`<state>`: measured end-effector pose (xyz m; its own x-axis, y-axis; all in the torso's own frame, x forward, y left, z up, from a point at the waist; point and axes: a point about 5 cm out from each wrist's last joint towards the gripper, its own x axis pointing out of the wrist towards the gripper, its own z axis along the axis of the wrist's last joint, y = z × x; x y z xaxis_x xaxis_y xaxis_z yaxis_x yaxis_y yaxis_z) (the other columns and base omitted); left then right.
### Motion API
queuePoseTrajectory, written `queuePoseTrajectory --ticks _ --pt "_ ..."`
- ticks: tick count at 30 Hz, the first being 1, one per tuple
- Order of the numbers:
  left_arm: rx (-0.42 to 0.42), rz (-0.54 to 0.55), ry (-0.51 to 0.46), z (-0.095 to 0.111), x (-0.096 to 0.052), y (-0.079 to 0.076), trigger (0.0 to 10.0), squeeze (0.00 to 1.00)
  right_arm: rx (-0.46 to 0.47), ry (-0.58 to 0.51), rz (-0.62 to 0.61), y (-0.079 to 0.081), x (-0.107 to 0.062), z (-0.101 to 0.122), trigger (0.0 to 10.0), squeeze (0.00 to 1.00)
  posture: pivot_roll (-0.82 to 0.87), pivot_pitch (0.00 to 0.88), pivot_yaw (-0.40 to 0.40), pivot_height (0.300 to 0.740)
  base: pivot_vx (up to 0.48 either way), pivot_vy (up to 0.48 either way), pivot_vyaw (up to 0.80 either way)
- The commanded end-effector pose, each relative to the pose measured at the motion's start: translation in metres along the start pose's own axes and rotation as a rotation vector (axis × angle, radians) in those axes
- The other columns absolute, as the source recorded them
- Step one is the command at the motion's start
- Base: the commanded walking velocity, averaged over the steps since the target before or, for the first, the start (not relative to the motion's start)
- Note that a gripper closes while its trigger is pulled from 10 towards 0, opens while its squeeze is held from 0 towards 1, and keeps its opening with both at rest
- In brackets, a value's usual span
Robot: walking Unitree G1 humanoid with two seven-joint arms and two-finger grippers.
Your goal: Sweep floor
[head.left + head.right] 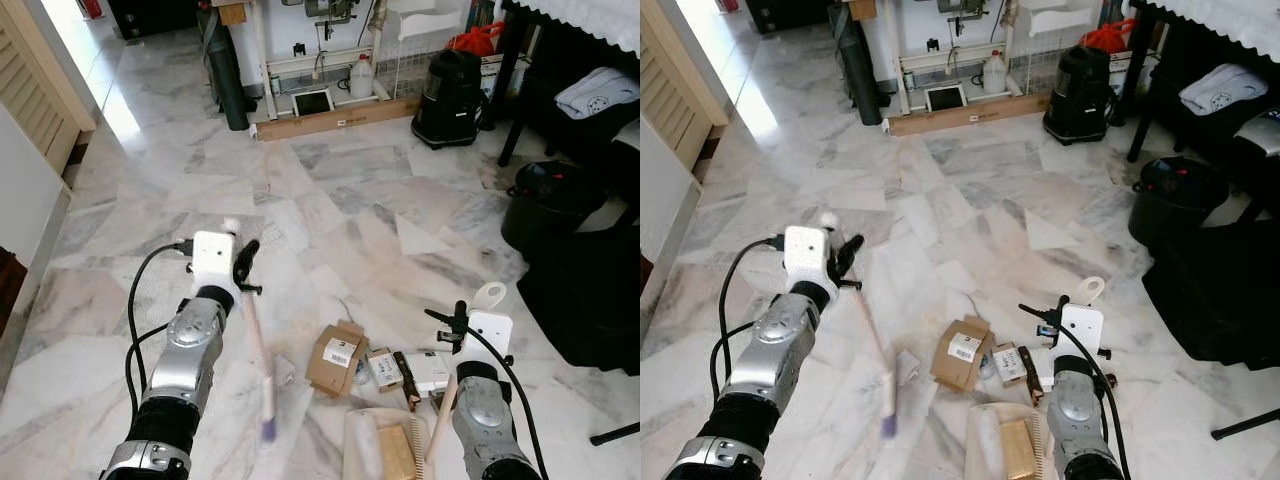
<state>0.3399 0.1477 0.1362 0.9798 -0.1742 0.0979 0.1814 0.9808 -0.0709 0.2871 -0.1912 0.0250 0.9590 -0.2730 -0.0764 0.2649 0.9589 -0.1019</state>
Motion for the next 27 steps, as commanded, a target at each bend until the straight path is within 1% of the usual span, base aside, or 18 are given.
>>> queuePoseTrajectory --ticks 1,5,7,8,9,13,15,17,18,19,20,23,27 --pt "-0.092 -0.040 -0.070 0.013 0.002 -0.001 10.0 0.00 0.029 0.075 0.004 0.007 -0.007 -0.013 10.0 0.00 0.10 0.046 0.117 0.740 0.000 0.000 0.00" --pt "-0.141 -0.064 -0.081 0.016 0.002 0.000 10.0 0.00 0.029 0.077 0.003 0.007 -0.008 -0.013 10.0 0.00 0.10 0.049 0.117 0.740 0.000 0.000 0.00" --pt "-0.221 -0.143 -0.072 0.018 0.002 -0.005 10.0 0.00 0.027 0.083 0.003 0.006 -0.009 -0.015 10.0 0.00 0.11 0.051 0.117 0.740 0.000 0.000 0.00" --pt "-0.229 -0.153 -0.062 0.018 0.002 -0.005 10.0 0.00 0.027 0.083 0.004 0.006 -0.009 -0.015 10.0 0.00 0.11 0.051 0.117 0.740 0.000 0.000 0.00" --pt "-0.235 -0.160 -0.056 0.017 0.002 -0.006 10.0 0.00 0.027 0.083 0.004 0.006 -0.009 -0.015 10.0 0.00 0.11 0.051 0.117 0.740 0.000 0.000 0.00" --pt "-0.212 -0.198 -0.014 0.011 0.000 -0.009 10.0 0.00 0.027 0.082 0.004 0.006 -0.009 -0.015 10.0 0.00 0.10 0.053 0.117 0.740 0.000 0.000 0.00" --pt "-0.219 -0.216 0.012 0.008 -0.001 -0.011 10.0 0.00 0.027 0.082 0.003 0.006 -0.009 -0.015 10.0 0.00 0.10 0.054 0.116 0.740 0.000 0.000 0.00" --pt "-0.228 -0.269 0.052 0.004 -0.005 -0.016 10.0 0.00 0.026 0.082 0.003 0.006 -0.009 -0.015 10.0 0.00 0.10 0.053 0.116 0.740 0.000 0.000 0.00" --pt "-0.228 -0.269 0.052 0.004 -0.005 -0.016 10.0 0.00 0.026 0.082 0.003 0.006 -0.009 -0.015 10.0 0.00 0.10 0.053 0.116 0.740 0.000 0.000 0.00" --pt "-0.239 -0.309 0.081 0.002 -0.008 -0.018 10.0 0.00 0.026 0.082 0.003 0.006 -0.009 -0.015 10.0 0.00 0.10 0.053 0.115 0.740 0.000 0.000 0.00" --pt "-0.247 -0.378 0.119 -0.001 -0.013 -0.021 10.0 0.00 0.025 0.082 0.003 0.006 -0.009 -0.015 10.0 0.00 0.10 0.052 0.115 0.740 0.000 0.000 0.00" --pt "-0.251 -0.417 0.151 -0.003 -0.019 -0.018 10.0 0.00 0.025 0.082 0.003 0.006 -0.008 -0.014 10.0 0.00 0.11 0.050 0.115 0.740 0.000 0.000 0.00" --pt "-0.242 -0.426 0.162 -0.002 -0.022 -0.012 10.0 0.00 0.026 0.082 0.005 0.006 -0.008 -0.014 10.0 0.00 0.11 0.048 0.114 0.740 0.000 0.000 0.00"
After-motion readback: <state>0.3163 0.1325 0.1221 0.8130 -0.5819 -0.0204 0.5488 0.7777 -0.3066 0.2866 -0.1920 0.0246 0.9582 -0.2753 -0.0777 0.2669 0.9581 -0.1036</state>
